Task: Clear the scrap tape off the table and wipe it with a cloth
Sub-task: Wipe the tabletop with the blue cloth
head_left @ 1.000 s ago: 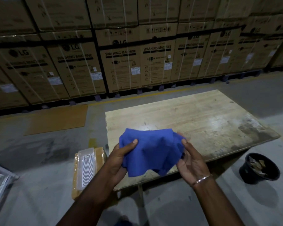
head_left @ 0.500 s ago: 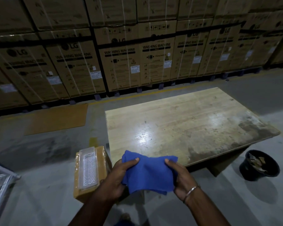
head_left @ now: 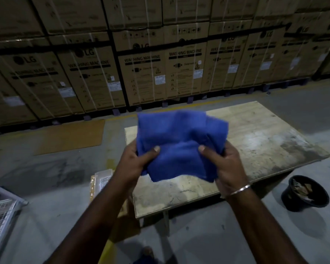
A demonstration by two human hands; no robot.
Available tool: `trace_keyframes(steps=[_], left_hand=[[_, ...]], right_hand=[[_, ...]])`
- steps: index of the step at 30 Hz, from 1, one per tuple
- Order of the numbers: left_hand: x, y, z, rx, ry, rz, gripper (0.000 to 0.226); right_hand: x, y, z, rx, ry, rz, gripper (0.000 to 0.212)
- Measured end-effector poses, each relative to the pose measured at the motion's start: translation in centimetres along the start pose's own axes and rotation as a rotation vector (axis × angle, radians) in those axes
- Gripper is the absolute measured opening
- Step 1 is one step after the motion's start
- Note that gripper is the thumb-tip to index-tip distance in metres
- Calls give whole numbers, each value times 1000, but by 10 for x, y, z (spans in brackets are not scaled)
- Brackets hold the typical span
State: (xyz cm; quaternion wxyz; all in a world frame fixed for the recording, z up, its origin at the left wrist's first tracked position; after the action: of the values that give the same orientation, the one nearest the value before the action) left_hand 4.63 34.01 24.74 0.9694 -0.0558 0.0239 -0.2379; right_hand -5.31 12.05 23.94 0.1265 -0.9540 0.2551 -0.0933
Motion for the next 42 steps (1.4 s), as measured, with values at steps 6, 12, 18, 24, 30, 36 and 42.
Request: trace_keyframes(steps=[6,12,18,24,30,36,42], left_hand=[[8,-3,37,106,-300,-112,39],[11,-4,41,263,-377,-219,37],[9,-26,28,684,-479,-413,41],[4,-34,22,723,-451,-566,45],[12,48,-19,559,-108,-111,47],[-52,101,-114,242,507,304,23],[-87,94,-151,-194,817,343,48]], right_hand=[[11,-8,-50,-104,365,-262,19],[12,34,-27,-361,238,-344,43],[-11,34,-12,-563,110,-389,52],[-31,3,33,-743,78,-491,12],[-38,-10,69,-547,-202,-543,30],[-41,-42,143,-319,-602,-330,56],[-39,-108,197,-186,-771,-332,42]])
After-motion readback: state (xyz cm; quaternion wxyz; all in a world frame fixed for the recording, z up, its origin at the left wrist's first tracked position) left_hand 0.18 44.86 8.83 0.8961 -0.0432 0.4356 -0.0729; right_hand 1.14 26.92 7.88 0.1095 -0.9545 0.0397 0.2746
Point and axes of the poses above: each hand's wrist, its own x-axis towards the middle knuckle, its own y-axis out of the back of the hand, z = x × y, the point moved 4 cm from there along x, towards the middle knuckle
